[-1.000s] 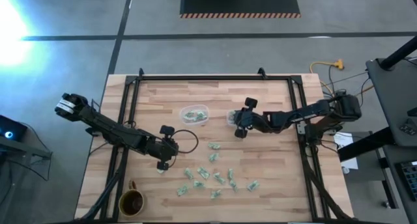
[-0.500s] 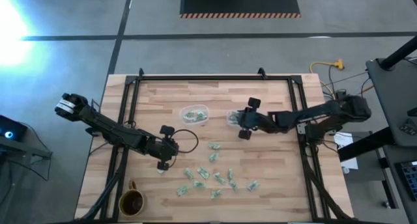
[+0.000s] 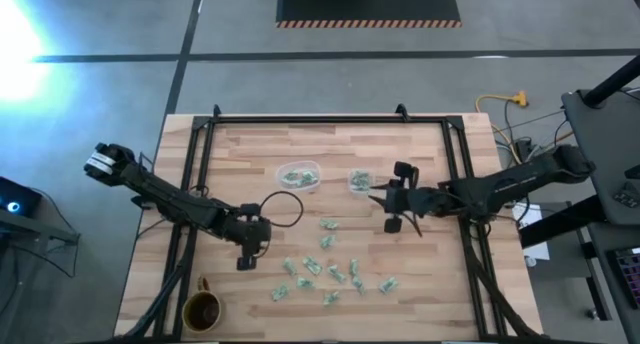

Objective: Pick and place Stevia / Truvia into bins
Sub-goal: Put the stevia packet into the transparent oval container

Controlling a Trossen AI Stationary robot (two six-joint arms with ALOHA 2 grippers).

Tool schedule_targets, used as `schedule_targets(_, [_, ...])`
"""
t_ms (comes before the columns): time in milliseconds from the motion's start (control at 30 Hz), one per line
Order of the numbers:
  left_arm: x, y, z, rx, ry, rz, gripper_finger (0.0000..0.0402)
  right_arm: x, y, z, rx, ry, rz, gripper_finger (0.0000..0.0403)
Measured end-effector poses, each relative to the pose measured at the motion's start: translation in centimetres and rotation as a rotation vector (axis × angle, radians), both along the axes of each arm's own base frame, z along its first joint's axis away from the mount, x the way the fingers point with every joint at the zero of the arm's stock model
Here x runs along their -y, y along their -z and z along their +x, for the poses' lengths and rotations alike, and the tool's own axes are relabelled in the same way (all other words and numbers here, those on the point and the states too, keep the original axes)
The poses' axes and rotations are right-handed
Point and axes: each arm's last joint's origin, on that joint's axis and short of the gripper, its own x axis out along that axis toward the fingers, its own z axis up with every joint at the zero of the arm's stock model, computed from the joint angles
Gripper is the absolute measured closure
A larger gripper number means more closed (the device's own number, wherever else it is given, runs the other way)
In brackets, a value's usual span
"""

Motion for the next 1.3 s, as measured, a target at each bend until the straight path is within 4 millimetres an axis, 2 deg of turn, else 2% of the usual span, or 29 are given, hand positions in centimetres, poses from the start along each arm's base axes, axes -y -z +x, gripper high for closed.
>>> schedule_targets(367, [1.4,0.3,-1.4,-0.087,-0.058,-0.036,0.0305,-1.0,0.2,-0.2,-0.010,-0.048,-0.008,0.0314])
schedule_targets(667, [1.7,1.4,-1.8,-0.184,-0.232,-0.108,0.0305,-1.1,0.4,0.0,-0.020,-0.048,-0.010,0.0323])
schedule_targets(900, [2.5,3.0,-1.3,-0.329,-0.220,-0.166,0.0305,-1.1,0.4,0.0,-0.019,-0.047,-0.008,0.0320])
schedule_targets(1300, [2.8,3.6,-0.8,-0.335,-0.159,-0.154,0.0305,-1.1,0.4,0.0,-0.019,-0.045,-0.005,0.0329])
